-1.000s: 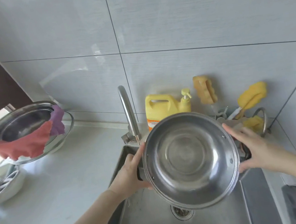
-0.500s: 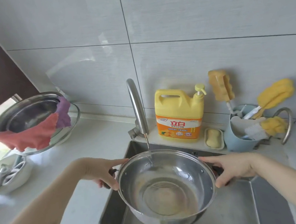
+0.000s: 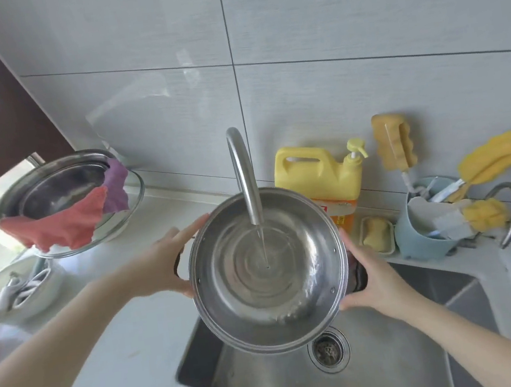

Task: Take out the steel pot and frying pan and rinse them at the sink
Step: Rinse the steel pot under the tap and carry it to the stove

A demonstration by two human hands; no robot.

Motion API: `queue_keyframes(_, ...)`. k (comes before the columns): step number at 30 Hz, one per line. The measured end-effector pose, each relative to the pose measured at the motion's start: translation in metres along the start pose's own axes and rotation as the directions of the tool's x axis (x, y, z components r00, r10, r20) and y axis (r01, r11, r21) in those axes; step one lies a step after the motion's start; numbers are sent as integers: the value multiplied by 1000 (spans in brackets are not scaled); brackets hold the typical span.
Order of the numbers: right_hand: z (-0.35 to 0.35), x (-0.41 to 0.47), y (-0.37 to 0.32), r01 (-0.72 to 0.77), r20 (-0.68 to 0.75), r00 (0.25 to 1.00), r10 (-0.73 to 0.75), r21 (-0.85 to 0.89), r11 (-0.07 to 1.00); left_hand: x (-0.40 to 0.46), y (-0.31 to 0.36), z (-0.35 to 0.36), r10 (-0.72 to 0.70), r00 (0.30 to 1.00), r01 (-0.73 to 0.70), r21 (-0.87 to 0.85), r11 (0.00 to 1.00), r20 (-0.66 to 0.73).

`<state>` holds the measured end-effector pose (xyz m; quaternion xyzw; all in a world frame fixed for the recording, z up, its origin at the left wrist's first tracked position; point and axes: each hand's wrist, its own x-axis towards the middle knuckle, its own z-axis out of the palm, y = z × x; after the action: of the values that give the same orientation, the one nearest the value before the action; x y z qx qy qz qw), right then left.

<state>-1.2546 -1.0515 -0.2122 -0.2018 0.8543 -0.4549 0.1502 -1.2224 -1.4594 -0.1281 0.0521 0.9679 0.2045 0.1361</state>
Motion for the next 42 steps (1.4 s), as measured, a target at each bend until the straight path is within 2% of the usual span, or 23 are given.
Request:
queue_keyframes(2,-23,6,-10,30,25,999,-28,-113,993,1,-10,19,10,997,-16,-93,996,-70)
queue_keyframes(4,-52,11,-25,34,95,995,-11,-238,971,5,-12,37,21,996,-36,-187,982,-83)
queue_keyframes(6,-81,16,-41,24,179,983,37,-327,945,10,-7,51,22,1000,-22,-326,945,-6)
queue_keyframes(8,-105,20,-55,1,245,963,113,-421,907,16,2,61,34,991,25,-429,903,130)
queue_keyframes(10,-123,24,-60,-37,306,931,201,-468,883,22,11,67,75,963,54,-458,887,259)
queue_keyframes(13,-134,22,-55,-124,389,870,301,-419,900,30,20,63,77,902,100,-380,920,424)
queue_keyframes(15,-130,13,-40,-222,475,805,356,-315,923,35,24,53,57,838,146,-323,935,543)
queue_keyframes(17,-116,0,-24,-286,549,769,328,-164,944,38,29,35,63,768,159,-284,946,638)
queue_keyframes(19,-94,-13,-6,-351,573,764,297,-16,936,39,34,16,19,727,173,-209,963,687)
queue_keyframes(21,-67,-22,13,-353,548,789,278,35,935,39,34,1,-44,726,181,-128,975,687)
queue_keyframes(24,-23,-27,34,-289,411,876,252,31,957,33,36,-14,-107,796,123,14,992,596)
queue_keyframes(26,0,-28,33,-245,290,932,219,57,968,27,38,-18,-91,867,68,64,996,491)
queue_keyframes(29,19,-30,32,-160,66,986,156,65,985,18,34,-8,-36,963,-4,146,989,266)
queue_keyframes(31,19,-28,34,-87,-56,995,87,4,996,15,27,6,3,993,-23,180,983,115)
queue_keyframes(34,0,-28,33,28,-138,989,-47,-136,990,13,23,38,77,994,-61,191,980,-72)
queue_keyframes(36,-18,-33,32,31,-157,985,-70,-238,971,14,23,64,119,973,-87,161,983,-197)
queue_keyframes(39,-43,-45,29,35,-166,979,-119,-438,898,14,27,101,210,895,-156,166,974,-394)
queue_keyframes(42,-59,-59,28,16,-146,983,-113,-542,840,15,34,127,184,849,-140,125,982,-494)
